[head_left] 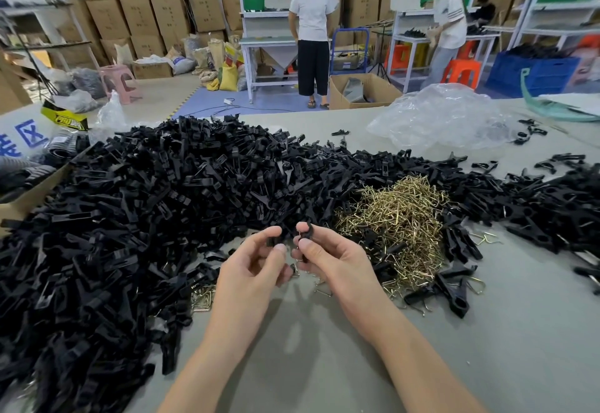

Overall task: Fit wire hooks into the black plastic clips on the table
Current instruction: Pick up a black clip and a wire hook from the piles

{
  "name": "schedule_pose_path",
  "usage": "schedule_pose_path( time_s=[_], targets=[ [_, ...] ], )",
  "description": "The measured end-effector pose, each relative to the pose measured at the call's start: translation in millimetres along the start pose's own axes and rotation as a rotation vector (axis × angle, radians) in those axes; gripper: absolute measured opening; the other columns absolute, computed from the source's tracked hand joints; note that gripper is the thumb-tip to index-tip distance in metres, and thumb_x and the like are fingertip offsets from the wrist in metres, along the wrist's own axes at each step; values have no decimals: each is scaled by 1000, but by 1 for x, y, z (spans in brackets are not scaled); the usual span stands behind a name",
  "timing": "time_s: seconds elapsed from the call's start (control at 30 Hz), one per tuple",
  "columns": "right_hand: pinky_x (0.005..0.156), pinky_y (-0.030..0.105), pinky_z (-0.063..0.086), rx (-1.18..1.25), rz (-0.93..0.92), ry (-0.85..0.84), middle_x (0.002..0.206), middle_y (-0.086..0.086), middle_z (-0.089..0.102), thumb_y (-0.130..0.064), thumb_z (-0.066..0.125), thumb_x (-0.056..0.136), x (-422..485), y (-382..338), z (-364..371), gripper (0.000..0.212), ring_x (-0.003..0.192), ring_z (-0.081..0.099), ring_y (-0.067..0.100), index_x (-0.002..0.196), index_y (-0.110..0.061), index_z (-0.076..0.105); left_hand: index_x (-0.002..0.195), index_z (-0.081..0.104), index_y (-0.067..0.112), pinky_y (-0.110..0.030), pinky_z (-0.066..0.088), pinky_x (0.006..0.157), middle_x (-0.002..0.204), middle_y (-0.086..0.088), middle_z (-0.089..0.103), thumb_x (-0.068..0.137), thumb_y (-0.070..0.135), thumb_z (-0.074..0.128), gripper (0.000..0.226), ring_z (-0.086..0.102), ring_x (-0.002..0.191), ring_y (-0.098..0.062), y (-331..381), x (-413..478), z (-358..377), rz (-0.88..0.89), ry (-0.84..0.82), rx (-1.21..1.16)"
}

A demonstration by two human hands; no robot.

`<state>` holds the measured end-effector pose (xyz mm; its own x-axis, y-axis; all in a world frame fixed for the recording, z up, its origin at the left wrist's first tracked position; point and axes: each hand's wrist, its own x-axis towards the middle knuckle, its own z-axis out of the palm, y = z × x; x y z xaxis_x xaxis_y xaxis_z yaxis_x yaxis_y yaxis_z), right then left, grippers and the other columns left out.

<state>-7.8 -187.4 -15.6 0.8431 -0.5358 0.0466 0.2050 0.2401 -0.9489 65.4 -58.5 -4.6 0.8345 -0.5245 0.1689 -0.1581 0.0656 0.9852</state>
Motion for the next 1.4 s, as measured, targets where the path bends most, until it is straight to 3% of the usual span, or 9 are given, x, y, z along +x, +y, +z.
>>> schedule_pose_path(
  time_s=[0.07, 0.23, 0.37, 0.53, 0.67, 0.8, 1.0, 1.13, 1.4],
  targets=[
    [85, 29, 59, 1, -7, -12, 109, 2, 76, -8, 69, 93, 0, 0, 0, 24, 100, 74, 18, 105, -27, 78, 117, 65, 30, -14, 53, 71, 86, -1, 75, 98, 10, 58, 28, 72, 77, -11, 1, 0, 1, -14, -46, -24],
    [86, 25, 57, -33, -17, -54, 111, 2, 76, -3, 64, 96, -2, -3, 0, 28, 104, 72, 16, 114, -22, 74, 105, 71, 31, -12, 51, 66, 83, 5, 74, 99, 17, 58, 20, 68, 71, -4, 0, -1, 3, 51, -10, 69],
    [86, 25, 57, -89, -15, -60, 106, -1, 77, -2, 66, 94, -5, -4, 2, 32, 101, 73, 12, 110, -28, 75, 112, 69, 27, -14, 53, 68, 94, 12, 76, 103, 16, 51, 23, 70, 82, -1, -1, -1, 2, 34, -21, 88],
    [91, 28, 58, -128, -6, -32, 106, 3, 76, -5, 70, 92, -4, -5, 2, 38, 101, 73, 16, 123, -26, 68, 107, 59, 52, -4, 45, 74, 97, 30, 70, 104, 25, 47, 30, 65, 86, 7, 1, -3, 2, 80, -16, 243],
    [85, 25, 58, -144, -9, -50, 107, 5, 74, -3, 68, 92, -7, -6, 4, 39, 92, 73, 12, 128, -19, 67, 130, 59, 34, -11, 48, 82, 106, 12, 72, 104, 25, 46, 30, 66, 94, 0, -1, -3, 2, 67, -26, 287],
    [79, 21, 57, -138, -12, -54, 110, 9, 73, -2, 68, 92, -8, -8, 5, 37, 90, 71, 11, 123, -23, 68, 135, 59, 23, -10, 46, 82, 106, 3, 70, 104, 22, 45, 34, 65, 94, 0, 1, -4, 3, 90, -45, 297],
    [79, 21, 56, -156, -12, -67, 105, 5, 71, -3, 68, 93, -9, -8, 5, 38, 84, 72, 8, 122, -26, 66, 130, 60, 29, -8, 46, 80, 106, 13, 69, 103, 21, 49, 30, 62, 95, 7, 2, -4, 1, 76, -29, 290],
    [78, 22, 57, -129, -8, -65, 100, 5, 72, -5, 70, 91, -8, -8, 3, 44, 85, 73, 12, 130, -24, 64, 110, 60, 35, -5, 43, 71, 93, 21, 68, 99, 23, 59, 17, 62, 84, 6, 0, -3, -1, 76, 41, 221],
    [74, 24, 59, -121, -7, -75, 88, 0, 77, -5, 67, 93, -8, -8, 0, 30, 80, 74, 16, 116, -24, 69, 101, 70, 33, -9, 46, 68, 88, 15, 73, 99, 24, 58, 15, 65, 78, -3, 0, -4, -3, 95, 26, 212]
  ],
)
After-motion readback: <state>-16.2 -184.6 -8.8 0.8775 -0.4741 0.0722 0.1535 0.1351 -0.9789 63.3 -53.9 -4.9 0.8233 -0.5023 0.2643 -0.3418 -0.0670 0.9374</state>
